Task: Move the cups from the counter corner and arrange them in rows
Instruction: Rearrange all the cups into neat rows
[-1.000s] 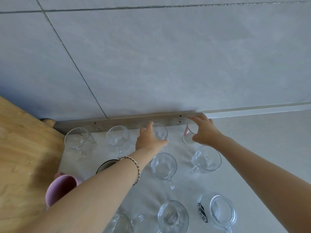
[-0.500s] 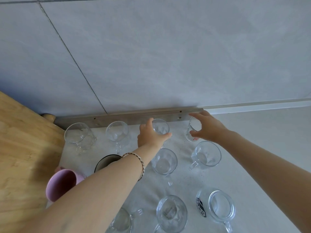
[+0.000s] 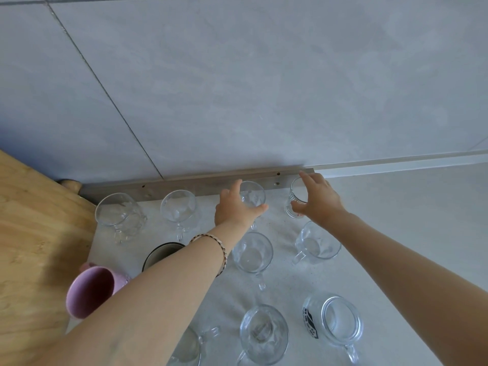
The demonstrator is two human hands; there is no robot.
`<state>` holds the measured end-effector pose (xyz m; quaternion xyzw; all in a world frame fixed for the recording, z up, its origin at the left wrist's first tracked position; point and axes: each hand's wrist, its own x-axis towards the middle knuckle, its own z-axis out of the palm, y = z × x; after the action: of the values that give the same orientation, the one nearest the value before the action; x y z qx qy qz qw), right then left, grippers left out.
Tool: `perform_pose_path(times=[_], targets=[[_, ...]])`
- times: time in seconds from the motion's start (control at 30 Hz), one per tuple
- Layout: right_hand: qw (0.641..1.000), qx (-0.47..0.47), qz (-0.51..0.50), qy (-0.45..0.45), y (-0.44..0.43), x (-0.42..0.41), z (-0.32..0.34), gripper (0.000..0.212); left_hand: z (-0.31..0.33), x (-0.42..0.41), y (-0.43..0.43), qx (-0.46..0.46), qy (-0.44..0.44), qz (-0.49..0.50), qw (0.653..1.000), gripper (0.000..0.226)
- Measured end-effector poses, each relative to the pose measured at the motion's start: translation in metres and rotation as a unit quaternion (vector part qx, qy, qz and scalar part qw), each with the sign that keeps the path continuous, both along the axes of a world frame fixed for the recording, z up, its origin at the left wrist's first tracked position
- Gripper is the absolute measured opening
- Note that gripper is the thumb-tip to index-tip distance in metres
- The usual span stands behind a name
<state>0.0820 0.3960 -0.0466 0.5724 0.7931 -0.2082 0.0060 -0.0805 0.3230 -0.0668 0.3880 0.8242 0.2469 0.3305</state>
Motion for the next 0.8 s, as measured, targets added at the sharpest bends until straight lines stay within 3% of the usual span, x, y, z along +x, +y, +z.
perform_pose_path(times=[0.4,0.53,0.6,0.67,0.73,0.8], targets=[[0.998,0.006,-0.027,-0.051,-0.017,-0.001,0.004,0.089,0.006,0.004,-0.011,-0.031,0.016,-0.034,0.999,0.091],[0.994,0.093,-0.015,0.054,-0.047,-0.022,0.014,0.068,0.022,0.003,-0.025,-0.003,-0.013,0.015,1.0,0.083],[0.996,0.051,0.0,0.071,-0.063,-0.041,0.016,0.068,0.034,-0.009,-0.04,0.032,0.019,0.026,0.999,0.06],[0.998,-0.035,-0.007,0.049,-0.072,-0.064,0.014,0.087,0.043,-0.03,-0.062,0.058,0.082,-0.001,0.995,0.039],[0.993,-0.105,-0.043,0.038,-0.075,-0.085,0.01,0.107,0.049,-0.056,-0.086,0.062,0.134,-0.026,0.989,0.029],[0.987,-0.124,-0.092,0.038,-0.074,-0.1,0.005,0.109,0.053,-0.079,-0.107,0.061,0.162,-0.018,0.985,0.025]])
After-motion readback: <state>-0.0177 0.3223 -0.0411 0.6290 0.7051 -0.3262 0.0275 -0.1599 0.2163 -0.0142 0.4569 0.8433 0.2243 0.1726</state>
